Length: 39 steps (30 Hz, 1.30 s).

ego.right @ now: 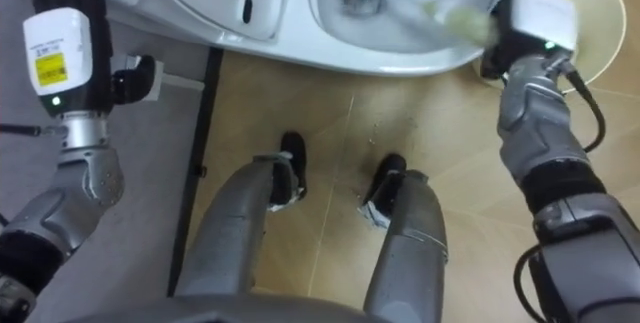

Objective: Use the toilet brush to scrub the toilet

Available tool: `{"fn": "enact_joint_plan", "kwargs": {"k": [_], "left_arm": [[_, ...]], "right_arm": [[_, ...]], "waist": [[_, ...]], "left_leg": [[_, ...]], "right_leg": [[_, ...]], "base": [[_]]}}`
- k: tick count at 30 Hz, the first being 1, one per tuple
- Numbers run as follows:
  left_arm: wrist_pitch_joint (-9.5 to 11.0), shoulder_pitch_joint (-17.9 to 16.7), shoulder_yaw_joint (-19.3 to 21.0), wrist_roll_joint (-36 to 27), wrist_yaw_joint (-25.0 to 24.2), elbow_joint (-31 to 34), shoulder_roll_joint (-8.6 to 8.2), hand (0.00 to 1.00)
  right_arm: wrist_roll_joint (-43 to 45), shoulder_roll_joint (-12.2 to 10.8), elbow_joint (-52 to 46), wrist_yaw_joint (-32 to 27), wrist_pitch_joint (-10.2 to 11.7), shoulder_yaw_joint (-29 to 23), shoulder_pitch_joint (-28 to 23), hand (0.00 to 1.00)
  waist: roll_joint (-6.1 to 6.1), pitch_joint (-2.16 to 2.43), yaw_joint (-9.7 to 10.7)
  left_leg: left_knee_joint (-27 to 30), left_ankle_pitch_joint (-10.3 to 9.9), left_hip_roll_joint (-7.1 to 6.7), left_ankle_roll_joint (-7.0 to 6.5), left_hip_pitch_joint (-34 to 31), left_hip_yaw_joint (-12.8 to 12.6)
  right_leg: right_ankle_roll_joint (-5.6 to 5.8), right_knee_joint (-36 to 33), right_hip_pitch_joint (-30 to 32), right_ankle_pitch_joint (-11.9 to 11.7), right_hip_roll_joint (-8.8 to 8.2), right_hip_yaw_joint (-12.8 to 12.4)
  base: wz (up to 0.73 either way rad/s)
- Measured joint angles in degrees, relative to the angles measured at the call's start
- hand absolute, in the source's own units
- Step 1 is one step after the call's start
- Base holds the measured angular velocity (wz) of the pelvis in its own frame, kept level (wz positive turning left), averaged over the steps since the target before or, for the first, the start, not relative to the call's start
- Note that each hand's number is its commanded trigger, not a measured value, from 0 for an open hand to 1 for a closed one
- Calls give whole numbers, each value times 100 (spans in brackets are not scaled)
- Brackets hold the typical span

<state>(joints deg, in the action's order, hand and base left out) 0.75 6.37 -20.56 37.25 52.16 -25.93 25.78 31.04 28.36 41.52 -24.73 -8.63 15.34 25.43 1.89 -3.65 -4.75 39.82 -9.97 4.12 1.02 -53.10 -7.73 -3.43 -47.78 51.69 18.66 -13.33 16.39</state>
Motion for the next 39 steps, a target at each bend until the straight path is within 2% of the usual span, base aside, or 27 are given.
{"fn": "enact_joint_plan", "kwargs": {"k": [2, 4, 8, 11, 12, 14, 15, 16, 18, 20, 24, 30, 37, 38, 39], "left_arm": [[-59, 58, 12, 10, -44, 5, -1, 0], [-117, 115, 11, 57, -134, 5, -7, 0], [-254, 273, 4, 70, -446, -17, -126, 0], [-323, 290, 3, 103, -676, -18, -235, 0], [-353, 282, -14, 117, -734, -19, -288, 0], [-362, 309, -17, 123, -815, -73, -366, 0], [-367, 277, -20, 128, -869, -87, -405, 0], [-375, 260, -19, 128, -891, -92, -415, 0], [-384, 171, 3, 116, -907, -48, -431, 0], [-382, 144, 23, 112, -880, -48, -472, 0], [-377, 136, 37, 28, -751, -55, -498, 0], [-284, 127, 62, -170, -724, -59, -481, 0], [-150, 132, 86, -195, -691, -311, -457, 0], [-126, 118, 88, -190, -770, -367, -447, 0], [-96, 116, 106, -198, -827, -388, -435, 0]], "right_arm": [[69, -3, 0, -92, 41, 2, 35, 100], [244, -30, -1, -189, 46, 18, 26, 100], [946, -274, -202, -339, -21, 222, -120, 100], [1328, -491, -530, -262, -294, 469, -457, 100], [1463, -555, -703, -208, -425, 569, -587, 100], [1587, -579, -842, -82, -622, 664, -678, 100], [1709, -608, -923, 52, -768, 703, -700, 100], [1780, -629, -964, 131, -819, 711, -702, 100], [1904, -642, -1406, 459, -1036, 740, -849, 100], [2072, -643, -1718, 693, -1174, 774, -986, 100], [2363, -648, -2155, 1290, -1362, 850, -1037, 100], [2555, -648, -2420, 1953, -1493, 851, -1090, 100], [2555, -622, -2304, 2178, -1522, 852, -1090, 100], [2552, -627, -2193, 2179, -1515, 853, -1092, 100], [2472, -632, -2098, 2186, -1487, 854, -1098, 100]], "waist": [[-65, 5, 15], [-72, 4, 24], [-46, 17, -4], [94, 49, -194], [203, 81, -222], [332, 87, -307], [415, 110, -344], [439, 117, -352], [489, 136, -460], [514, 136, -480], [530, 139, -567], [541, 138, -602], [475, 100, -550], [447, 83, -527], [363, 62, -505]], "left_leg": [[14, 6, 1, -13, 6, -10], [68, 20, 16, -40, 7, -9], [91, -7, 50, -104, 121, 8], [-70, -4, 144, -106, 278, 14], [-155, 22, 142, -113, 316, 16], [-239, 39, 141, -126, 389, -22], [-271, 39, 163, -126, 406, -34], [-293, 40, 168, -126, 418, -49], [-362, 53, 264, -105, 443, -127], [-452, 77, 298, -69, 471, -125], [-522, 106, 436, 38, 494, -79], [-499, 95, 521, 109, 495, -19], [-498, 86, 488, 113, 699, -33], [-498, 86, 477, 113, 791, -33], [-523, 87, 443, 112, 902, -32]], "right_leg": [[0, -2, -3, -4, -17, -7], [-3, -9, -57, -9, -38, 49], [29, 28, -226, -33, 49, 72], [46, 334, -439, -190, 218, 104], [58, 448, -492, -255, 235, 127], [60, 556, -554, -320, 249, 124], [63, 630, -576, -366, 282, 120], [63, 648, -576, -374, 291, 105], [16, 797, -588, -443, 377, 103], [2, 899, -625, -468, 446, 101], [-85, 1132, -708, -518, 618, 164], [-147, 1184, -769, -487, 674, 232], [-129, 1160, -949, -438, 637, 211], [-121, 1156, -1047, -414, 625, 212], [-115, 1128, -1127, -377, 587, 202]], "base": [[0], [2], [1], [-15], [-14], [-11], [-14], [-18], [-24], [-10], [-6], [1], [1], [6], [6]]}}
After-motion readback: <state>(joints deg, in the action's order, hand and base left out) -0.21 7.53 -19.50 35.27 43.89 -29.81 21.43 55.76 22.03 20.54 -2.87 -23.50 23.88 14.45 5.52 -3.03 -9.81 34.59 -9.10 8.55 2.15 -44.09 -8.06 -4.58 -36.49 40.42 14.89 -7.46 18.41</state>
